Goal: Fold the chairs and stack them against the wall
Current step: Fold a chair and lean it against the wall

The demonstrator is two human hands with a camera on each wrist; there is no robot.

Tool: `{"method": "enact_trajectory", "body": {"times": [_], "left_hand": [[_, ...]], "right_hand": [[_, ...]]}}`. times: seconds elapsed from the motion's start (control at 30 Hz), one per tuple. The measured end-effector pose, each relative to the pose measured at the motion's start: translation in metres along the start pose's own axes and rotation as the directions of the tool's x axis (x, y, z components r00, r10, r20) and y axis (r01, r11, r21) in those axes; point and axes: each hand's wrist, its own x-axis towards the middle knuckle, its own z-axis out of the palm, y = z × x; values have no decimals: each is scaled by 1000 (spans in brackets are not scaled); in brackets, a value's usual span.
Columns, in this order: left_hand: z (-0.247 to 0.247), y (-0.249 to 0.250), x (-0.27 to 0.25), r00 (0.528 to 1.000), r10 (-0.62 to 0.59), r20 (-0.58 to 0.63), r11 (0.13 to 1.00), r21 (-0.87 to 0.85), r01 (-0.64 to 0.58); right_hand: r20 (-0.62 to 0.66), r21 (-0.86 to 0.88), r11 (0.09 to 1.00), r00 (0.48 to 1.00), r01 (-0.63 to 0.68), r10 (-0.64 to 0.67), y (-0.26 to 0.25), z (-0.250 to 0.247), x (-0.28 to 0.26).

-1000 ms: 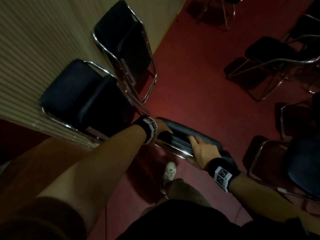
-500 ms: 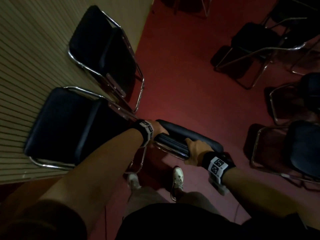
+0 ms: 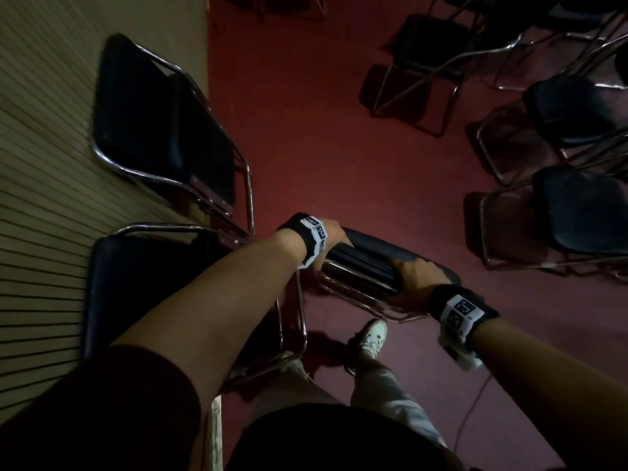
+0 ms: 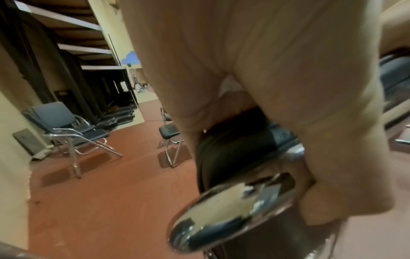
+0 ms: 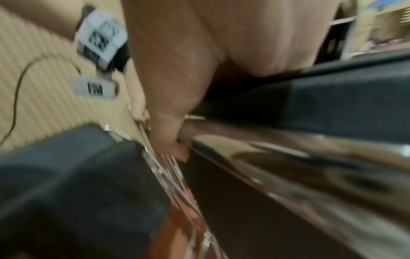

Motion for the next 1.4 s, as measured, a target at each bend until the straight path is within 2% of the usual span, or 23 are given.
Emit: {"method": "enact_trajectory", "body": {"times": [0.03, 0.1, 0.2, 0.3, 0.33, 0.4, 0.47, 0.5, 0.53, 0.57, 0.6, 0.63, 0.67, 0.7, 0.73, 0.77, 0.83, 0.97, 1.1, 1.23, 1.3, 1.4], "left_hand": [[2, -11, -4, 996, -13, 83, 999, 36, 10], [2, -25, -9, 991, -47, 128, 995, 93, 35], [-2, -46, -23, 994, -23, 111, 999, 49, 18], [6, -70, -34, 994, -63, 95, 987, 153, 48], [9, -81, -41, 994, -84, 67, 982, 177, 71], [15, -101, -57, 987, -140, -81, 980, 131, 150], [30, -129, -69, 940, -253, -230, 956, 92, 280], [34, -131, -74, 889, -334, -314, 935, 9, 355], [42, -136, -82, 816, -467, -341, 884, -153, 442], [53, -138, -87, 747, -583, -319, 805, -354, 477], [60, -132, -87, 724, -651, -229, 707, -531, 468], [72, -132, -92, 734, -675, -82, 573, -684, 451], [85, -129, -95, 774, -630, 66, 424, -805, 414], [90, -118, -91, 831, -531, 165, 309, -876, 371], [100, -113, -95, 860, -467, 205, 226, -912, 341], [107, -110, -96, 868, -457, 195, 195, -930, 311], [108, -95, -88, 869, -470, 152, 208, -938, 277], [125, -92, -90, 870, -491, 40, 431, -857, 283], [134, -109, -98, 825, -565, 14, 446, -836, 320], [147, -115, -103, 771, -637, 1, 474, -788, 393], [154, -118, -104, 773, -634, 22, 456, -796, 397], [169, -130, -107, 798, -601, 44, 459, -798, 390]], "right_hand": [[-3, 25, 1000, 1000, -13, 13, -17, 2, -2], [7, 87, 995, 999, -42, 41, -43, 6, -4], [-9, 186, 980, 997, -74, 77, -83, 19, -6], [-10, 222, 969, 993, -111, 116, -128, 34, -6], [-21, 225, 968, 992, -114, 122, -146, 37, -3], [-52, 241, 963, 990, -118, 134, -174, 38, 6], [-61, 287, 951, 988, -117, 140, -203, 36, 18], [-56, 314, 940, 986, -132, 157, -206, 34, 21], [-40, 342, 929, 986, -141, 164, -216, 33, 24], [-14, 368, 916, 984, -161, 178, -223, 33, 28], [8, 403, 895, 978, -192, 207, -221, 35, 30], [20, 422, 885, 978, -196, 207, -228, 32, 33], [34, 430, 879, 977, -205, 211, -233, 28, 35], [50, 453, 860, 969, -236, 240, -230, 27, 36], [54, 457, 855, 967, -246, 249, -236, 24, 36], [62, 451, 856, 965, -254, 254, -243, 22, 35], [101, 439, 854, 960, -278, 261, -248, 27, 28], [135, 347, 913, 975, -213, 176, -273, 51, 2], [168, 268, 954, 981, -138, 95, -284, 44, 15], [230, 341, 940, 966, 30, -114, -270, 32, 27], [250, 375, 926, 957, 48, -150, -250, 27, 33], [206, 307, 952, 976, 7, -73, -229, 34, 49]]}}
